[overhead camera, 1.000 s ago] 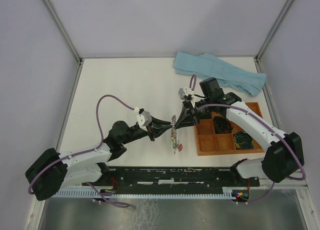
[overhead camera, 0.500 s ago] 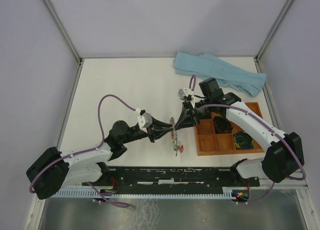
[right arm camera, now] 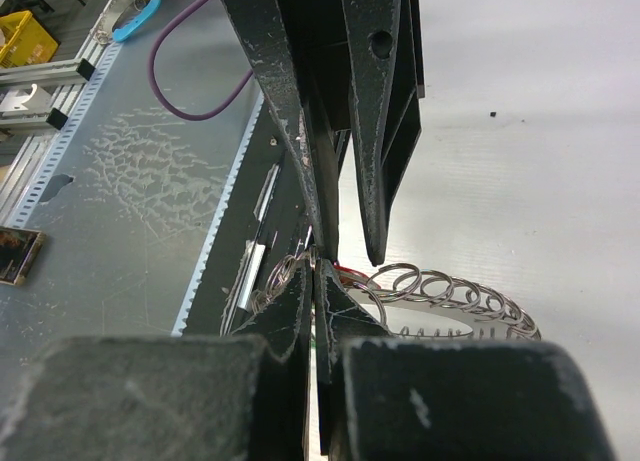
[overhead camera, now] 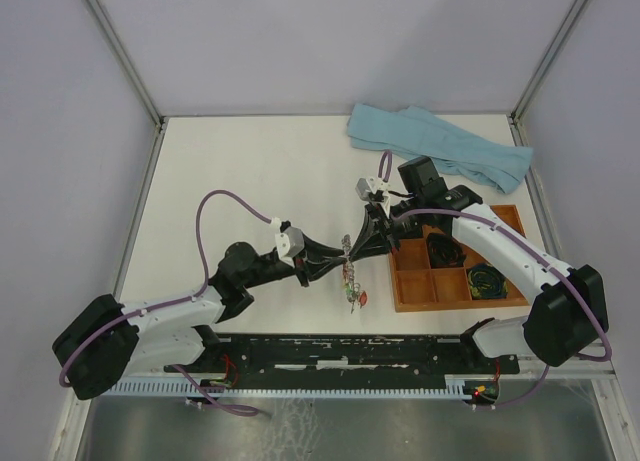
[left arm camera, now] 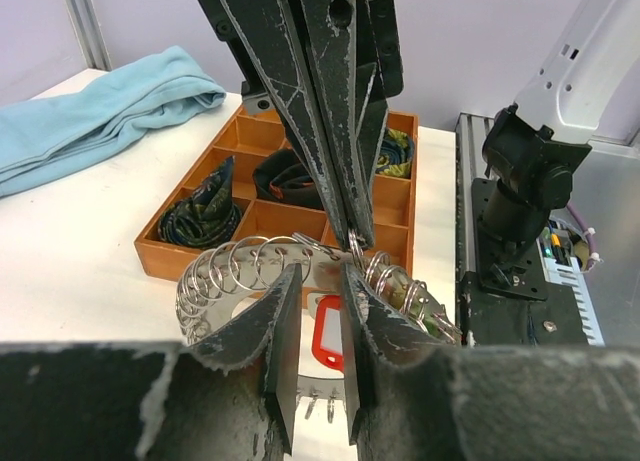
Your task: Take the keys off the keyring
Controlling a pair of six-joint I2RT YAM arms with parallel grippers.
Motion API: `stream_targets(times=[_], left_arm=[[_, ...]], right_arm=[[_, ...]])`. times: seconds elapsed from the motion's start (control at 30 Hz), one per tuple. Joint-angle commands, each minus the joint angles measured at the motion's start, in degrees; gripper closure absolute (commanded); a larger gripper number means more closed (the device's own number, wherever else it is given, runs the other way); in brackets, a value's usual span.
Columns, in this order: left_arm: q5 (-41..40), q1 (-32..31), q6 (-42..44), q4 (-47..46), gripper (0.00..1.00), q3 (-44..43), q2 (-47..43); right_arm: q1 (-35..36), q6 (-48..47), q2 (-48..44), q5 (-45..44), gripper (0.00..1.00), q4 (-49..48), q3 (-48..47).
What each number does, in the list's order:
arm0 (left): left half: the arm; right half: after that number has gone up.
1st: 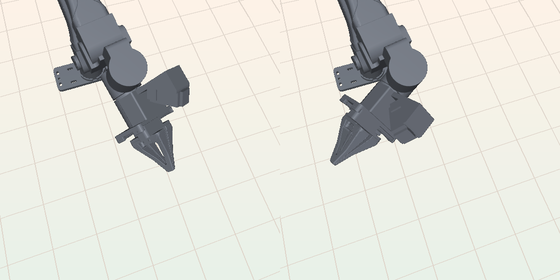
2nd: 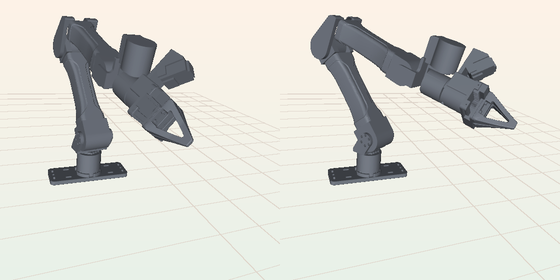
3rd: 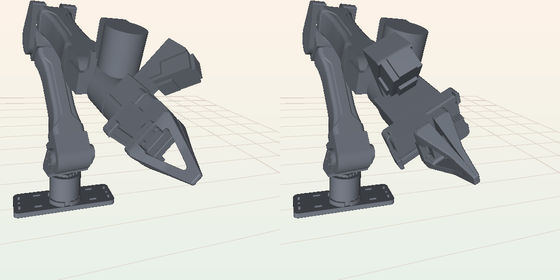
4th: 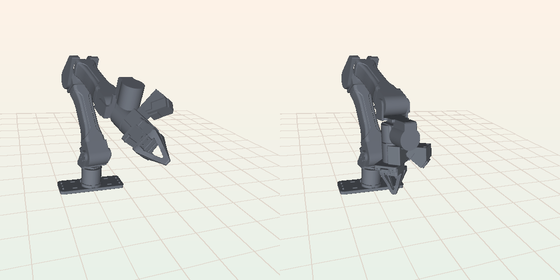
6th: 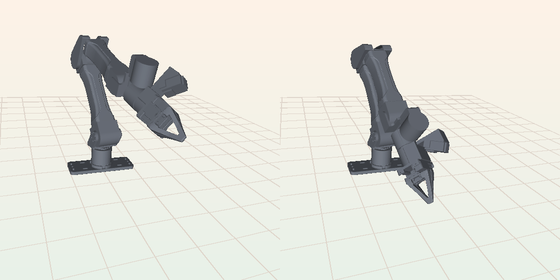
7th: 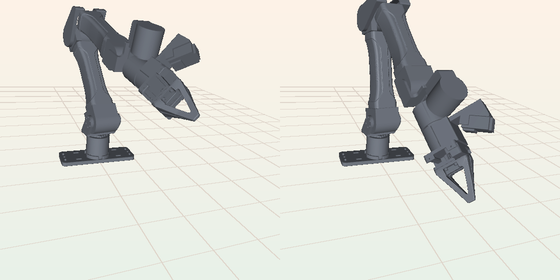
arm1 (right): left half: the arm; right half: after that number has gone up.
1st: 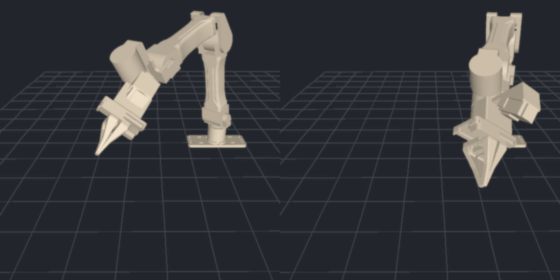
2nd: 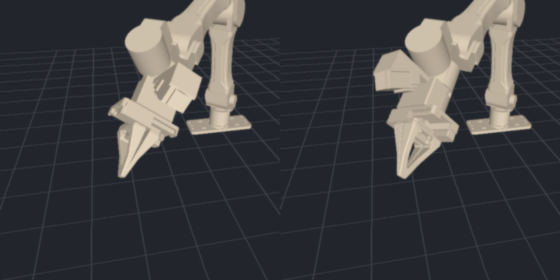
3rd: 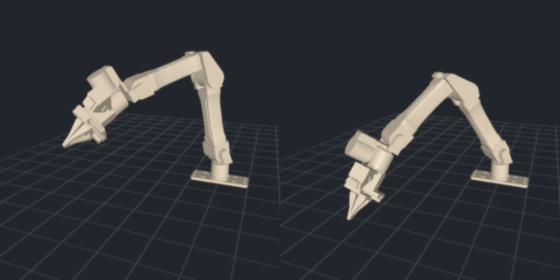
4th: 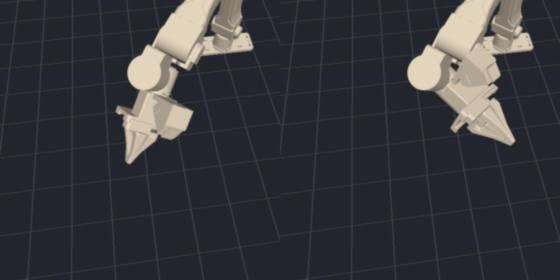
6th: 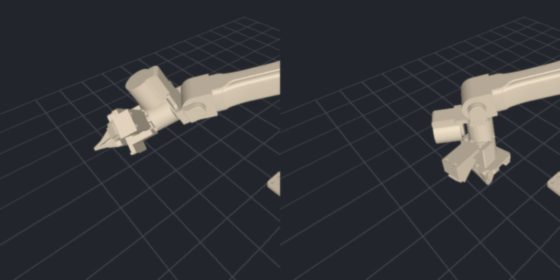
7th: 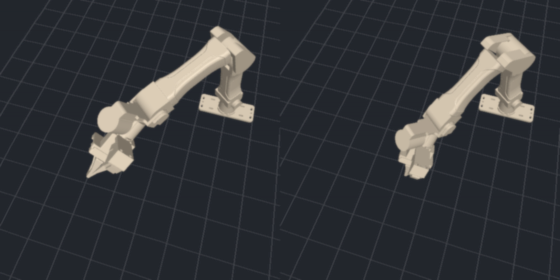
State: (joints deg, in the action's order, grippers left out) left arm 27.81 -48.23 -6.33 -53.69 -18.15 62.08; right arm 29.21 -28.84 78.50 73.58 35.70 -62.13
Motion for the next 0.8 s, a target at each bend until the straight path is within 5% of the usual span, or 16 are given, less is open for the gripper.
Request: stream_targets(times=[0.0,0.77], left_arm=[[3.29,-0.19,0.23,-2.45,0.71,0.31,-1.19],[4.03,-0.2,1.31,0.39,0.66,-0.01,-2.98]], right_arm=[[-0.04,-0.95,-0.53,2.43,0.99,-1.77,-2.73],[0.01,-0.98,-0.42,2.44,0.99,-1.76,-2.65]])
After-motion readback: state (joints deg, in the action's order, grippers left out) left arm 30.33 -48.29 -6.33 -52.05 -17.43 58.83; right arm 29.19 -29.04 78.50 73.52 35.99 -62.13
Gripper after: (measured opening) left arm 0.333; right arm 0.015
